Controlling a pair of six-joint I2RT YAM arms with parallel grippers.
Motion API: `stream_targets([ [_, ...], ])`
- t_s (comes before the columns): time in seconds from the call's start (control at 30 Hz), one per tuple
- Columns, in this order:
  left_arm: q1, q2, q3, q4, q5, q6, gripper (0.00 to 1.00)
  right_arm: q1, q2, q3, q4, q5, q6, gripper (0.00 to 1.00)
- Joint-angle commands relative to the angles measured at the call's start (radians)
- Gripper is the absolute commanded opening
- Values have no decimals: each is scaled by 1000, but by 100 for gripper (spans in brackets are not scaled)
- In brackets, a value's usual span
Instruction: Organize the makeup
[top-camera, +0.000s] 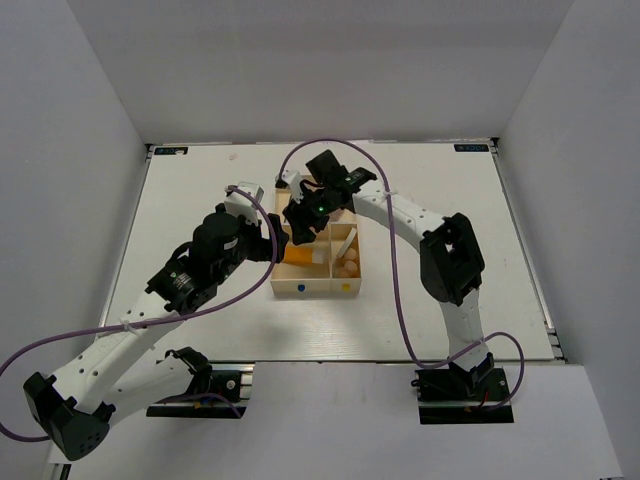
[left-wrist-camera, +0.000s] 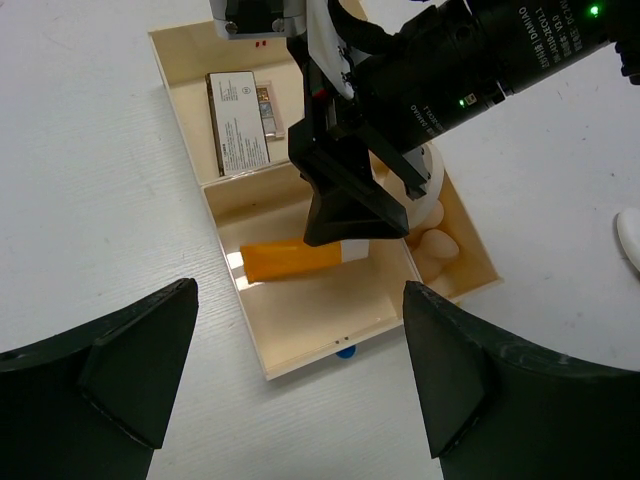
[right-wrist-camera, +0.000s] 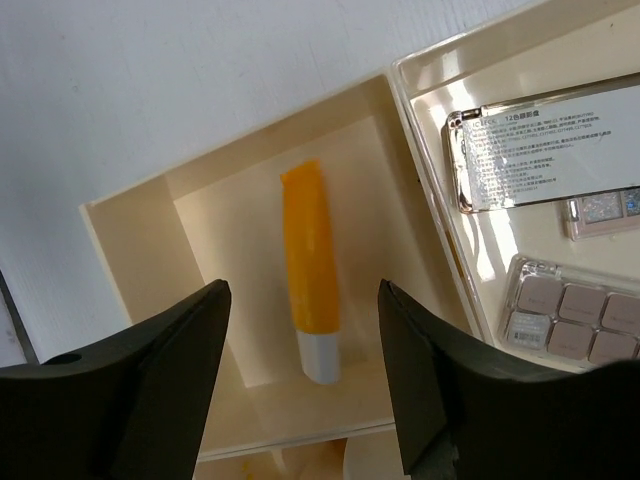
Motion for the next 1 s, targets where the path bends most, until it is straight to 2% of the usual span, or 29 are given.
stream_targets([
  [0.0,5,-20,-7,19,7,9,93,6,-42,9,-13,-14,-11,67],
  [0.13,5,-17,-8,19,7,9,93,-3,-89,-11,-22,1,-26,67],
  [0.27,5,-21,-7,19,17,6,93,-21,-253,-123,12,160,-41,66],
  [0.33,5,-26,-7,19,32,6,93,-33,-368,-250,59,281,-41,67],
  [0.47,5,-43,-8,21,55,3,93,-145,-540,-503,104,385,-29,80],
  [0.5,5,-46,-8,21,61,1,93,-162,-589,-587,93,439,-15,80],
  [0.63,5,-46,-7,21,79,-2,93,-267,-730,-800,81,498,-46,82],
  [0.8,5,-48,-7,21,98,-5,93,-363,-911,-984,47,601,-129,86],
  [0.97,5,-57,-10,24,109,-7,93,-415,-957,-1053,4,691,-161,88],
])
